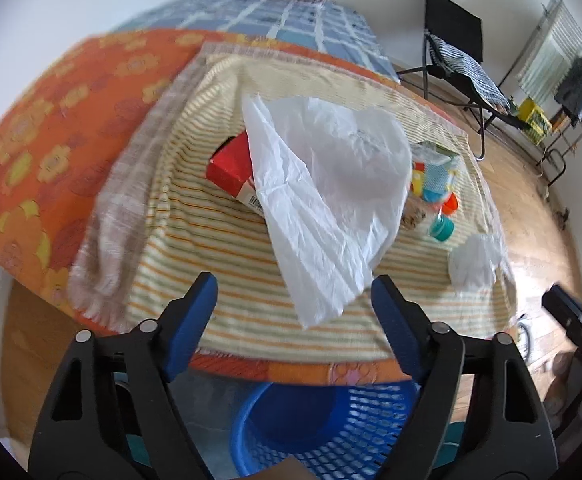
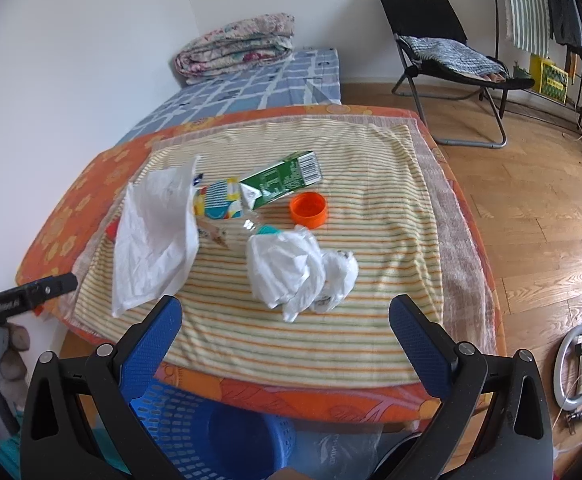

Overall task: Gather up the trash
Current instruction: 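Grasp the white plastic bag with the left tool while the right tool grasps the crumpled white bag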

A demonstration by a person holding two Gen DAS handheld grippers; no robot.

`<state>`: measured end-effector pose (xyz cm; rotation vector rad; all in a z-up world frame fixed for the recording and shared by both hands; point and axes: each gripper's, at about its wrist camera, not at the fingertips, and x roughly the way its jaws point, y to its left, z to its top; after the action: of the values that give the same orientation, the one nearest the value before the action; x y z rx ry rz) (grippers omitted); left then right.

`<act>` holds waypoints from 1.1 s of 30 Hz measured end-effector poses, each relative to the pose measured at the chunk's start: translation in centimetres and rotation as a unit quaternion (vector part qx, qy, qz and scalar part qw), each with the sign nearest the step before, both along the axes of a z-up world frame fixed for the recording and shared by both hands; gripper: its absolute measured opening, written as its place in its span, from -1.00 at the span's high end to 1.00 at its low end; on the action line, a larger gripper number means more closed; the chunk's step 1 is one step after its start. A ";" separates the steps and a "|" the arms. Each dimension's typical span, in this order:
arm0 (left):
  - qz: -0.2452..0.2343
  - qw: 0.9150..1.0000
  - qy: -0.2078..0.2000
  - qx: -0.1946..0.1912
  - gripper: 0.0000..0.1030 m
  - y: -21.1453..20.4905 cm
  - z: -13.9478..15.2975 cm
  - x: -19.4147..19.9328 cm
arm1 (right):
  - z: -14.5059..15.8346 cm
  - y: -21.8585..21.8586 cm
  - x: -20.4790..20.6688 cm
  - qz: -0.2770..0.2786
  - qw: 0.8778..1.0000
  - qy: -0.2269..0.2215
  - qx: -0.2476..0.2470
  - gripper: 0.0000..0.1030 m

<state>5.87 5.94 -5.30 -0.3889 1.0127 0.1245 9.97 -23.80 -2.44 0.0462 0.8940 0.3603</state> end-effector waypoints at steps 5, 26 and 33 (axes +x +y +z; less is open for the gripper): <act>0.027 0.998 0.014 -0.060 -0.42 1.5 -0.8 3.2 | -1.5 -0.4 2.3 -0.012 0.997 0.060 0.041 -0.99; -0.021 0.998 0.048 -0.034 -0.42 0.0 -4.1 12.2 | -2.4 0.1 5.6 -0.007 0.999 0.042 -0.024 -0.99; -0.098 0.993 0.057 0.030 -0.44 -5.3 -4.5 11.8 | -2.9 -0.3 6.5 -0.008 0.998 0.048 -0.030 -0.99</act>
<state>17.63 0.60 -9.80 -0.2272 1.1521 0.0006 16.46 -24.09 -5.33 0.0163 0.9976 0.3176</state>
